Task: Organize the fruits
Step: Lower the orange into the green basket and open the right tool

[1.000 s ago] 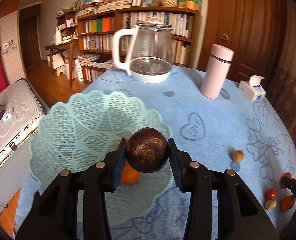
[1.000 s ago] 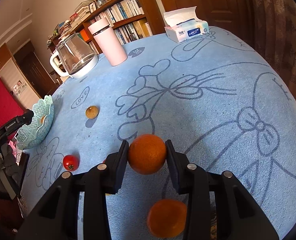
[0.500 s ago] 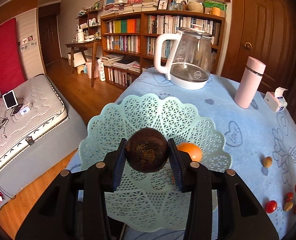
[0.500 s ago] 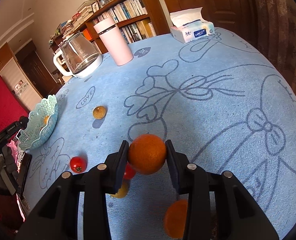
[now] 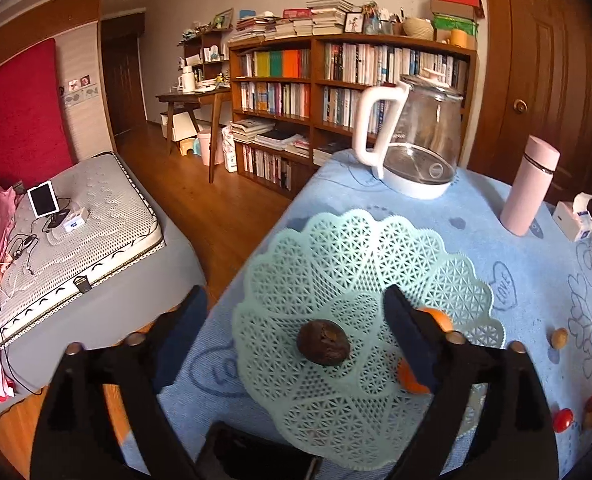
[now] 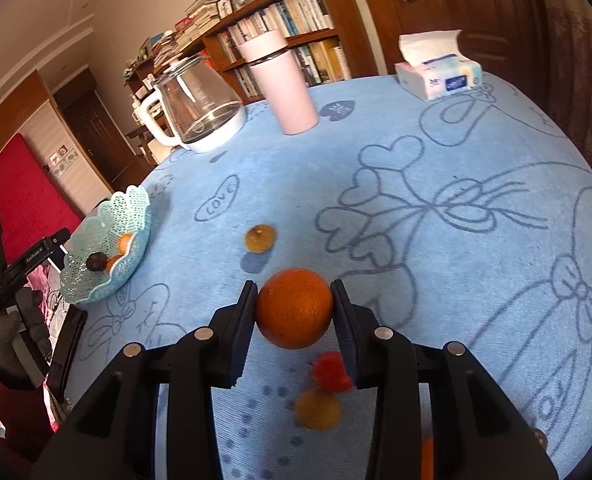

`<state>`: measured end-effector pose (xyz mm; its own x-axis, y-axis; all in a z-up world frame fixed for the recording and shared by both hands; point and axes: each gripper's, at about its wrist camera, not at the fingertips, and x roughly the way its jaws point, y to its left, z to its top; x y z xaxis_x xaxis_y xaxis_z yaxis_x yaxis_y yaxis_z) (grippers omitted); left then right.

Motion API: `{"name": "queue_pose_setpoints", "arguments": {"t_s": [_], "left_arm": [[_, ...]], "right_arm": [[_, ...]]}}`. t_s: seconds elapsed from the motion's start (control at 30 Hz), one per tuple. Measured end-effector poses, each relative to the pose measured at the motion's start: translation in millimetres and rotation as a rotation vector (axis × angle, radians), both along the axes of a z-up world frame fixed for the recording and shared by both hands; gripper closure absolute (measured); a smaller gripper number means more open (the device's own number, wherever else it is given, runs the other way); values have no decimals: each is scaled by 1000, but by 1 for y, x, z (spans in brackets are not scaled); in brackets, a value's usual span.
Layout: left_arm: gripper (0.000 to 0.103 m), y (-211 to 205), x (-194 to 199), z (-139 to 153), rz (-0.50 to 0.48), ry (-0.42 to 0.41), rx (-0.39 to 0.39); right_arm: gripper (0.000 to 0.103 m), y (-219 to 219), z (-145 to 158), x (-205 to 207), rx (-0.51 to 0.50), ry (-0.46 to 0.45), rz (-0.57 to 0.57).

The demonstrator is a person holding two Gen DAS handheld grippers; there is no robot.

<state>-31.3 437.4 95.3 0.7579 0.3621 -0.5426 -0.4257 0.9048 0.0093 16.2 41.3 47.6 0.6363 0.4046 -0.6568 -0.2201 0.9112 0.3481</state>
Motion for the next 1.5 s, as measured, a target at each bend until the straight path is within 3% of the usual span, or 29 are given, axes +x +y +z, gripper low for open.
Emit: {"name": "queue_pose_setpoints", "arguments": {"t_s": [0.27,0.57,0.9,1.0,1.07,1.1,1.5], "left_arm": [[3,18,-11,11,31,-36,-6],[3,25,-22,24,28,-78,-22],[3,23,-20,23,10,-80,-50],[3,23,-20,23,11,-81,-52],[3,24,-20,23,15,-83,-60],[3,25,-19,23,17,-84,-64],[3,17,-14,20,0,-70,-61]], "right_arm": [[65,62,22,12,4,-30,141],[65,164,37,22,31,-34,342],[65,261,25,19,44,16,506],[63,272,21,17,51,14,523],[42,274,20,14,50,-4,517],[38,273,20,14,48,-19,504],[32,240,14,20,37,-48,390]]}}
